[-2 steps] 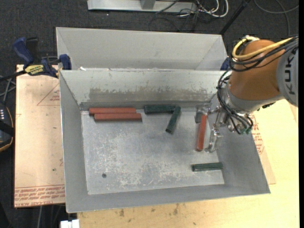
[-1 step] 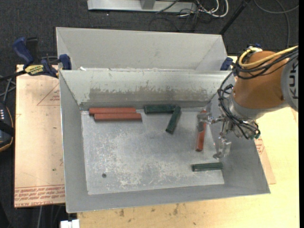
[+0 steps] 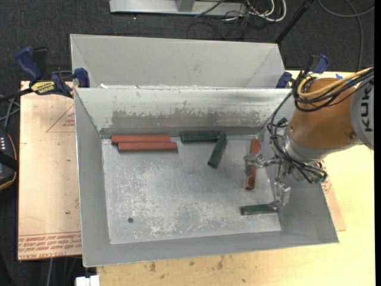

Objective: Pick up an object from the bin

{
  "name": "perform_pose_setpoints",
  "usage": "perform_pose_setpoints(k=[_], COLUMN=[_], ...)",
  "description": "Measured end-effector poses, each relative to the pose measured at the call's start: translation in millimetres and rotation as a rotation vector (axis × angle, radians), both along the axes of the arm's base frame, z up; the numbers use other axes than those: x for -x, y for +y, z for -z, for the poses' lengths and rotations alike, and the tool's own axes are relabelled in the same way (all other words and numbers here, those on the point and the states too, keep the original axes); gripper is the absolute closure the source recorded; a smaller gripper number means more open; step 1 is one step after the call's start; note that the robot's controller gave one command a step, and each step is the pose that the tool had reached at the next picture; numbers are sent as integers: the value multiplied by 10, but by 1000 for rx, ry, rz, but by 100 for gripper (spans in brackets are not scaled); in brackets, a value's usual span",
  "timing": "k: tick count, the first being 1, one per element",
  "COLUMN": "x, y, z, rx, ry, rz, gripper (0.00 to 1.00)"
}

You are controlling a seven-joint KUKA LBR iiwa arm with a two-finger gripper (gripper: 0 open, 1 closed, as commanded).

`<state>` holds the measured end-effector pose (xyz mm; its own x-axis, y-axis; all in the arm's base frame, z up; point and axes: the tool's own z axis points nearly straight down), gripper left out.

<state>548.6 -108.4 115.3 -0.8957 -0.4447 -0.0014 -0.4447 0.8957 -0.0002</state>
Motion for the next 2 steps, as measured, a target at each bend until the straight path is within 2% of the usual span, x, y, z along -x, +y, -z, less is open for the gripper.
perform_pose_setpoints(k=[1,2], x=[224,585], y=[-76,-123], z=[106,457], rx=[-2,-1], ry=[1,1], rz=[-231,-219], gripper=[0,100])
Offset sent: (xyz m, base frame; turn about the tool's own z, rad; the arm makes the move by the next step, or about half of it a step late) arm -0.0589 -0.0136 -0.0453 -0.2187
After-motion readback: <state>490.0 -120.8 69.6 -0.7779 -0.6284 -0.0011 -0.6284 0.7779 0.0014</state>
